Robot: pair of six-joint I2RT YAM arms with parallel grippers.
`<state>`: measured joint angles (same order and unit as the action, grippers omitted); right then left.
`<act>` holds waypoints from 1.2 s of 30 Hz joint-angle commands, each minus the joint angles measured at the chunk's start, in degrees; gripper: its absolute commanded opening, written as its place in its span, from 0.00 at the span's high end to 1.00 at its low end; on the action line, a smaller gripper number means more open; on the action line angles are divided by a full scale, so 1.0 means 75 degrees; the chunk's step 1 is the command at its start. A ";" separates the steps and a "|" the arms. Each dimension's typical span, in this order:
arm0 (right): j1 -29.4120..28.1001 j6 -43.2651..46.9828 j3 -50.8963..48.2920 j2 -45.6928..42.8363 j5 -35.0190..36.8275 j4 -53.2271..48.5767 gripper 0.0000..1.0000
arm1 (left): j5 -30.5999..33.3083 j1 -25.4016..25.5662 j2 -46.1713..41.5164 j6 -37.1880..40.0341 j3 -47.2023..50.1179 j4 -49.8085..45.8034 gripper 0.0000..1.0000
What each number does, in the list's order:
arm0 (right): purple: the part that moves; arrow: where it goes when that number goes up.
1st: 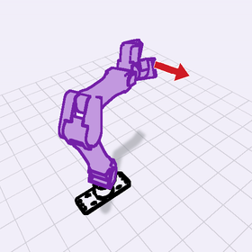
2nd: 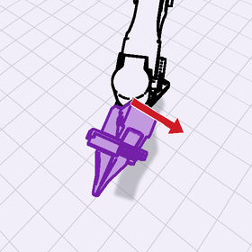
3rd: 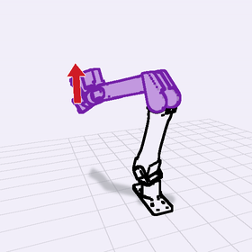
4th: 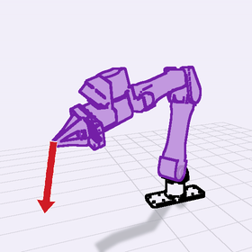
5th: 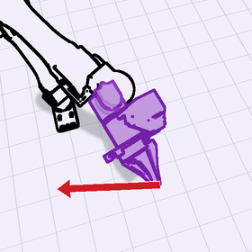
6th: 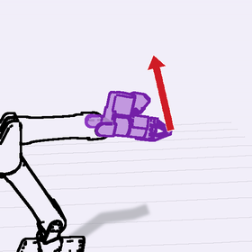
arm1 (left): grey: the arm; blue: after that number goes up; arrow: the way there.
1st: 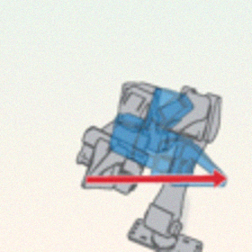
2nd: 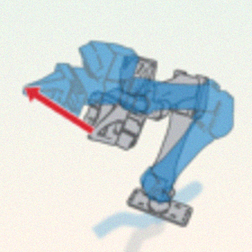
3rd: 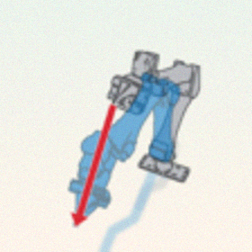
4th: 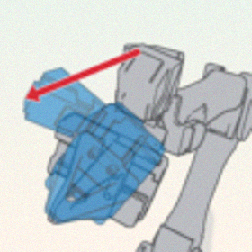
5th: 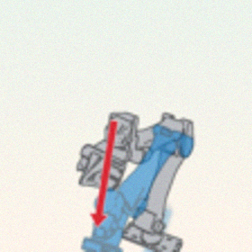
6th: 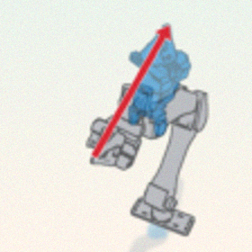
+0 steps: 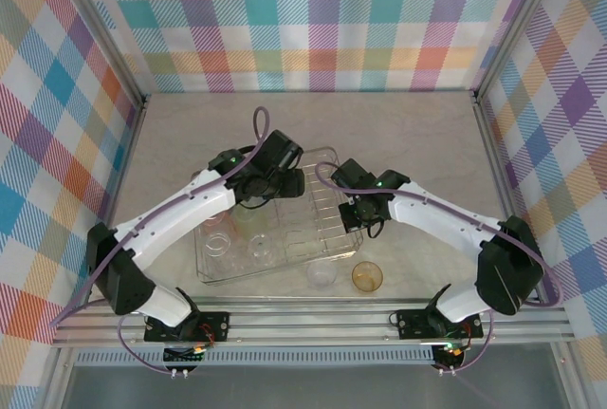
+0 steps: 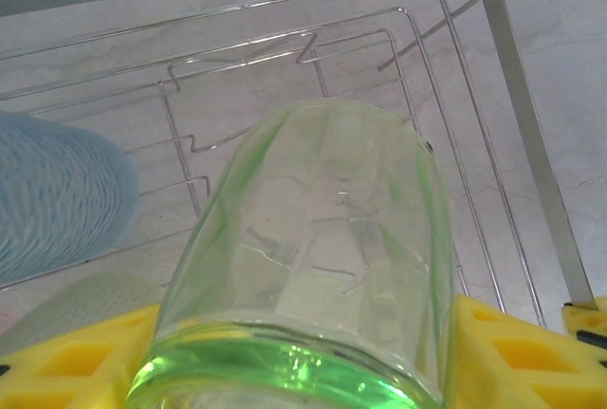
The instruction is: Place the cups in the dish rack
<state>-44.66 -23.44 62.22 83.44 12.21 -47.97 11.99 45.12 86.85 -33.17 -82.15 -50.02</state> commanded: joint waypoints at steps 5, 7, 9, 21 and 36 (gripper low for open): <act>-0.0232 -0.0577 -0.0375 -0.0310 -0.0447 -0.0359 0.64 | -0.0353 -0.0024 0.1215 0.0237 -0.1273 -0.0678 0.66; -0.0223 -0.0638 -0.0340 -0.0527 -0.0252 -0.0451 0.56 | -0.0459 -0.0034 0.1637 0.0326 -0.1724 -0.0852 0.66; -0.0232 -0.0675 -0.0295 -0.0801 -0.0095 -0.0507 0.54 | -0.0559 -0.0035 0.2036 0.0403 -0.2151 -0.1013 0.66; -0.0178 -0.0655 -0.0514 -0.3383 0.0627 -0.0295 0.45 | -0.0534 0.0172 0.4220 0.0679 -0.4753 -0.2284 0.66; 0.0061 -0.0425 -0.0953 -0.3674 0.0910 -0.0501 0.47 | 0.0283 0.0165 0.5417 0.0856 -0.6290 -0.3754 0.69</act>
<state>-44.60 -27.64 55.70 56.58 18.06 -51.33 11.92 45.98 127.02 -28.23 -127.31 -74.54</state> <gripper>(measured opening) 0.532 0.614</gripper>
